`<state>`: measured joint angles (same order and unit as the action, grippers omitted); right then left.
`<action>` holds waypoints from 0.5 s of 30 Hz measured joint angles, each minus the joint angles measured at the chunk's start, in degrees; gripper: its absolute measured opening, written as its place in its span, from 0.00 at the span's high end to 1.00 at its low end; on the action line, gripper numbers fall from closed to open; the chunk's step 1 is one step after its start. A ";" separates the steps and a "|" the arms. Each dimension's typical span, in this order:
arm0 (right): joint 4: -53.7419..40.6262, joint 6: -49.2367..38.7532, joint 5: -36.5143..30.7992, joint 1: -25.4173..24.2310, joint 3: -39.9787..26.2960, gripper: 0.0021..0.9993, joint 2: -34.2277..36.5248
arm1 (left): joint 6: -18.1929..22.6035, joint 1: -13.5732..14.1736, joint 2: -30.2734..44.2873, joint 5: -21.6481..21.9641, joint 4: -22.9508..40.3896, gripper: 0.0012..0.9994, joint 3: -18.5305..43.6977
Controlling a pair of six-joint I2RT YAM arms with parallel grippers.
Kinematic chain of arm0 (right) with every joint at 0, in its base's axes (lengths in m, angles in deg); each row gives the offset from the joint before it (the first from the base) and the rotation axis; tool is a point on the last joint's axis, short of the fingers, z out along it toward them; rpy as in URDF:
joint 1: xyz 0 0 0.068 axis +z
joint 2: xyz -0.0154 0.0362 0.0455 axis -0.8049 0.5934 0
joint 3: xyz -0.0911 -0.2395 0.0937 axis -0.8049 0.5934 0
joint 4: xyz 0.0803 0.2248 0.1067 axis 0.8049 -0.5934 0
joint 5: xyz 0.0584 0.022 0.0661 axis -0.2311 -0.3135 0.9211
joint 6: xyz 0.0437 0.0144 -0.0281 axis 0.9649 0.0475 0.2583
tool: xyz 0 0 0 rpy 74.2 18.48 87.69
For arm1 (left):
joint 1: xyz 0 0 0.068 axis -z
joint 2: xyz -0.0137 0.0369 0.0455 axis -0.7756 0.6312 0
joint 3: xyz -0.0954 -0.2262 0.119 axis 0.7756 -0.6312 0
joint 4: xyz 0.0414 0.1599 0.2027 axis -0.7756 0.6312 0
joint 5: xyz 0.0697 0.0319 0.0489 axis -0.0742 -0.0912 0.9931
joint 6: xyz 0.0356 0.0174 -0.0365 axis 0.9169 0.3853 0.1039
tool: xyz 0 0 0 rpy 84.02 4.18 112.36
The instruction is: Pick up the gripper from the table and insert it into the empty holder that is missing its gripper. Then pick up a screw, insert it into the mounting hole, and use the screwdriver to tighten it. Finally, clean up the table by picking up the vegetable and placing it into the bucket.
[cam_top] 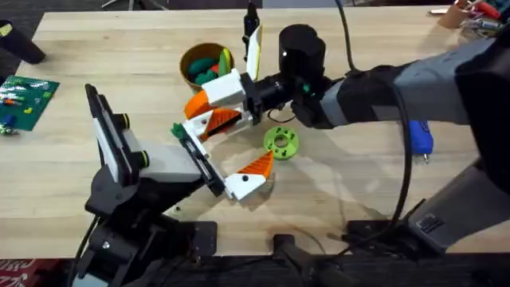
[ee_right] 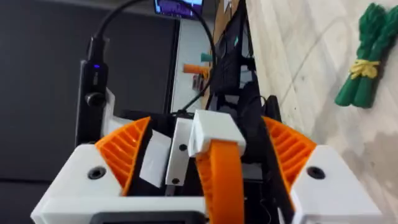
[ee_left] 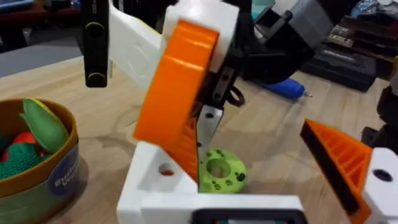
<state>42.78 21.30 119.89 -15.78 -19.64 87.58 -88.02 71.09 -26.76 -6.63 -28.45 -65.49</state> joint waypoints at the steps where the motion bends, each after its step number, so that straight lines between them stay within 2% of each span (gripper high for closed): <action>1: 0.00 0.00 0.00 -0.35 0.00 0.00 0.00 | 0.00 0.00 0.00 -0.04 0.00 0.01 0.00; 15: -0.02 0.43 1.07 -9.40 0.00 0.01 0.00 | 0.01 0.00 0.00 -0.28 0.00 0.01 0.00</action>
<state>42.76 21.74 120.96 -25.17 -19.64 87.58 -88.00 71.09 -26.76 -6.91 -28.45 -65.49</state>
